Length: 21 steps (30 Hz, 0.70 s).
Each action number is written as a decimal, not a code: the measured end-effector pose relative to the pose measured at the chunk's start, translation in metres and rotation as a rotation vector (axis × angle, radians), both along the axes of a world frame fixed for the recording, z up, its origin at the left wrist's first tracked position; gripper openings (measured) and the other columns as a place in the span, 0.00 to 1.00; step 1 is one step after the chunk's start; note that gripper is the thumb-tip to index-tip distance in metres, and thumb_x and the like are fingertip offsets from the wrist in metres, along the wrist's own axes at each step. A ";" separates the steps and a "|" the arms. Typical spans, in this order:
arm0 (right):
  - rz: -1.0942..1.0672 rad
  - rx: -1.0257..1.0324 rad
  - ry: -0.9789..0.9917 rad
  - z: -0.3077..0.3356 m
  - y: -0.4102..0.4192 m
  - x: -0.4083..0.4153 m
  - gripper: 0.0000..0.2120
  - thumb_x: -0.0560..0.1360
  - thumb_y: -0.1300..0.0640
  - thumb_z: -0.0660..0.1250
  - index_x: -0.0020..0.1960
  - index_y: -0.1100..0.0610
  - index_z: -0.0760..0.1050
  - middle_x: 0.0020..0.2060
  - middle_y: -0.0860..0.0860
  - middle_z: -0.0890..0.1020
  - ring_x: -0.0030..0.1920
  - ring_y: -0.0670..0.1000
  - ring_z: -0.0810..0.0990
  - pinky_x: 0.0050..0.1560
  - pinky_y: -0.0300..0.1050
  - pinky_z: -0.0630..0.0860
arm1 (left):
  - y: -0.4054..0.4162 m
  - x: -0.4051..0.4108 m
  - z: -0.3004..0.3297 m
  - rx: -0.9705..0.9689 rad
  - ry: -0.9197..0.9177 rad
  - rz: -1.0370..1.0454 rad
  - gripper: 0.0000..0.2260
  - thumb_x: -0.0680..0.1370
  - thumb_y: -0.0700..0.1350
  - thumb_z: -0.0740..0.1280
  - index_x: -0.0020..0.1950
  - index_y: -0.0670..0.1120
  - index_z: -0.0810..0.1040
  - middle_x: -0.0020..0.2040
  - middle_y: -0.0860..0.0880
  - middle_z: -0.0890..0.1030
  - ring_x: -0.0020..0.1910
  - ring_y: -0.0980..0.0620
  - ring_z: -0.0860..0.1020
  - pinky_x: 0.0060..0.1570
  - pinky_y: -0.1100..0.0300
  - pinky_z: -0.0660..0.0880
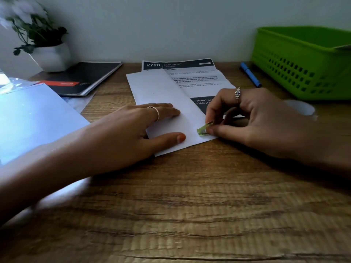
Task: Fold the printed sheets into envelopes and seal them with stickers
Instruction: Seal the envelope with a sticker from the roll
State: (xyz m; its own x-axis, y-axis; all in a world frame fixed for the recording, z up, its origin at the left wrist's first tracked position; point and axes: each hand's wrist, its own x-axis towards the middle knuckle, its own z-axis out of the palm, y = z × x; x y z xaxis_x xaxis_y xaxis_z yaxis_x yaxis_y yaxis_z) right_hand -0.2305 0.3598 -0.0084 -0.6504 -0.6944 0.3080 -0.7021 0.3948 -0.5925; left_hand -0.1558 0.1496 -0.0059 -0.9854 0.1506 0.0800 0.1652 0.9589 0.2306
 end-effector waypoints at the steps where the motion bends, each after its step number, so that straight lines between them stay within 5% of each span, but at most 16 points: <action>1: 0.005 0.006 0.003 0.000 0.000 0.000 0.09 0.69 0.57 0.73 0.39 0.45 0.76 0.41 0.41 0.81 0.41 0.44 0.80 0.44 0.38 0.77 | -0.001 0.000 -0.001 -0.005 0.001 -0.005 0.34 0.63 0.75 0.47 0.68 0.69 0.60 0.69 0.74 0.59 0.56 0.66 0.73 0.49 0.70 0.63; 21: 0.043 0.017 -0.046 -0.003 -0.001 -0.005 0.08 0.70 0.56 0.72 0.44 0.46 0.75 0.43 0.43 0.81 0.45 0.42 0.80 0.50 0.41 0.76 | 0.003 0.000 0.003 0.005 -0.065 0.006 0.32 0.67 0.71 0.51 0.70 0.66 0.60 0.71 0.70 0.58 0.68 0.64 0.63 0.57 0.70 0.58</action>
